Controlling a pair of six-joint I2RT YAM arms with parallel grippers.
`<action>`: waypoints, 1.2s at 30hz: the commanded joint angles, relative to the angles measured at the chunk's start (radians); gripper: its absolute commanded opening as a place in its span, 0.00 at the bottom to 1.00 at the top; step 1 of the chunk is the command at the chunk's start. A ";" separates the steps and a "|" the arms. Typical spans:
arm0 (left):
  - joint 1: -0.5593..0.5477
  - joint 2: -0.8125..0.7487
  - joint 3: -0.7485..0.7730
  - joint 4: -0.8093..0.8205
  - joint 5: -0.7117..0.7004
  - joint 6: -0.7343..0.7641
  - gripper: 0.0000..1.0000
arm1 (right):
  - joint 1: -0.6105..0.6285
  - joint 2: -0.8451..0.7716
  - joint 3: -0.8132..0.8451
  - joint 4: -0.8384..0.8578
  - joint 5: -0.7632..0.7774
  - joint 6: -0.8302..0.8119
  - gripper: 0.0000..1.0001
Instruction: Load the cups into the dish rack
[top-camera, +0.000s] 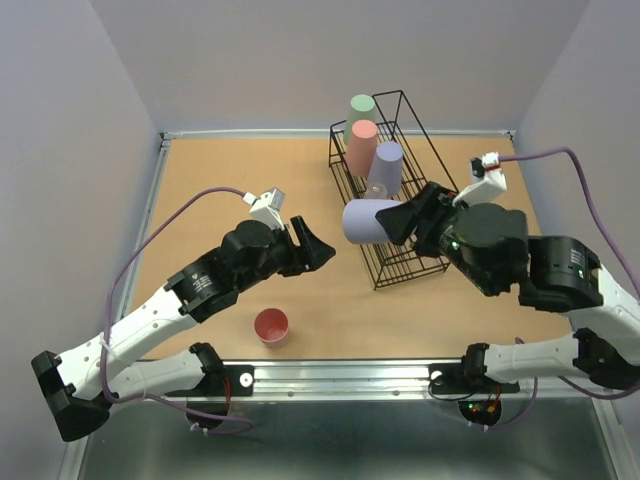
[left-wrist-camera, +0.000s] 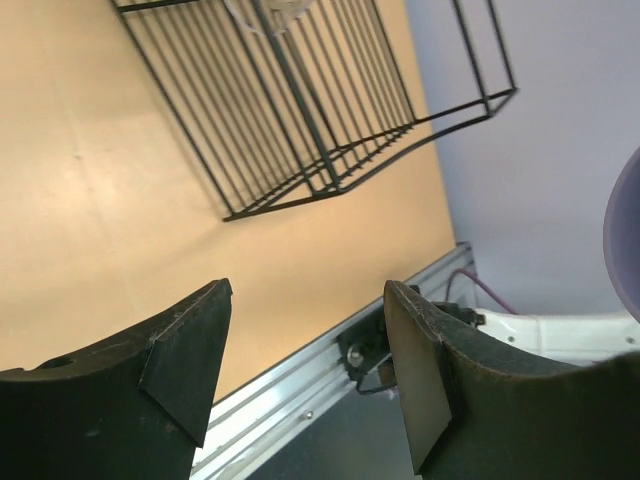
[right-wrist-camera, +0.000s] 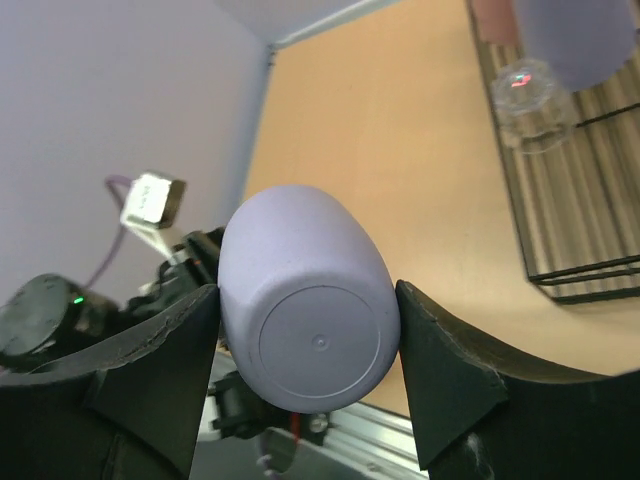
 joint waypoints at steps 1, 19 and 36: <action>0.010 -0.018 0.029 -0.063 -0.084 0.037 0.72 | 0.000 0.143 0.230 -0.382 0.174 0.046 0.00; 0.059 0.026 0.060 -0.058 -0.039 0.125 0.68 | -0.498 0.417 0.413 -0.403 -0.052 -0.356 0.00; 0.073 -0.071 -0.016 -0.077 -0.030 0.110 0.66 | -0.585 0.417 0.257 -0.278 -0.320 -0.331 0.00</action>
